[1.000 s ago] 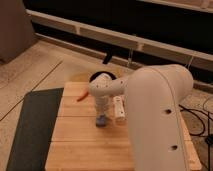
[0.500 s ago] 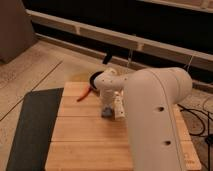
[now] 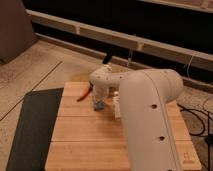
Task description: Wipe the white sponge on the table
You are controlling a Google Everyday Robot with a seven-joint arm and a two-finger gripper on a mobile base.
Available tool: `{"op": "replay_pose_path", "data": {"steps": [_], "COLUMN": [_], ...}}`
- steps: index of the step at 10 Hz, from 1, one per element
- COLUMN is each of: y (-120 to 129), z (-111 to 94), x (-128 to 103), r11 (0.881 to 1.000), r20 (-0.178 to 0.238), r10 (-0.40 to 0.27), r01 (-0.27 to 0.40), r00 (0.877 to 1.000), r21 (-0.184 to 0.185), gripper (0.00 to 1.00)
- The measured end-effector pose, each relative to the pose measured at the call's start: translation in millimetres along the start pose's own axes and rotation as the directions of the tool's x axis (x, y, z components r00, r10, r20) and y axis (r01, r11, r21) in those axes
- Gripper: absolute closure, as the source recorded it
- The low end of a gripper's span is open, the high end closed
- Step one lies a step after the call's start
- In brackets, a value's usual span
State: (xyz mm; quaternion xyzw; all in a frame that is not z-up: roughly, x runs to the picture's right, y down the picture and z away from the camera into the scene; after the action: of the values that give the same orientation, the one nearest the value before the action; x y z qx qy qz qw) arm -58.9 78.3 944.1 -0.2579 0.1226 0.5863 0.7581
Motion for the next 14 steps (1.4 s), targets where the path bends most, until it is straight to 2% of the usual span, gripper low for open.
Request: {"op": "replay_pose_path", "data": {"steps": [2, 3, 4, 5, 6, 7, 9, 11, 14], "y": [30.4, 41.0, 52.5, 56.0, 56.0, 50.0, 34.6, 15.0, -2.8], "z": [1.6, 1.2, 1.3, 2.5, 2.4, 3.9, 2.1, -3.8, -13.8], "x": [4.1, 10.1, 23.4, 39.6, 48.4, 67.6, 80.0, 73.2, 46.6], "r11": [0.998, 0.997, 0.996, 0.996, 0.996, 0.997, 0.998, 0.998, 0.999], "r20": [0.008, 0.008, -0.001, -0.023, -0.035, -0.064, -0.081, -0.068, -0.030], "r10": [-0.040, -0.039, -0.028, -0.014, -0.002, 0.020, 0.050, 0.056, 0.046], "r01": [0.040, 0.040, 0.028, 0.012, -0.001, -0.025, -0.054, -0.057, -0.046], "r00": [0.999, 0.999, 1.000, 1.000, 0.999, 0.998, 0.995, 0.996, 0.998], "r21": [-0.046, -0.063, -0.083, -0.086, -0.085, -0.072, -0.045, -0.012, 0.012], "gripper": [1.00, 1.00, 1.00, 1.00, 1.00, 1.00, 1.00, 1.00, 1.00]}}
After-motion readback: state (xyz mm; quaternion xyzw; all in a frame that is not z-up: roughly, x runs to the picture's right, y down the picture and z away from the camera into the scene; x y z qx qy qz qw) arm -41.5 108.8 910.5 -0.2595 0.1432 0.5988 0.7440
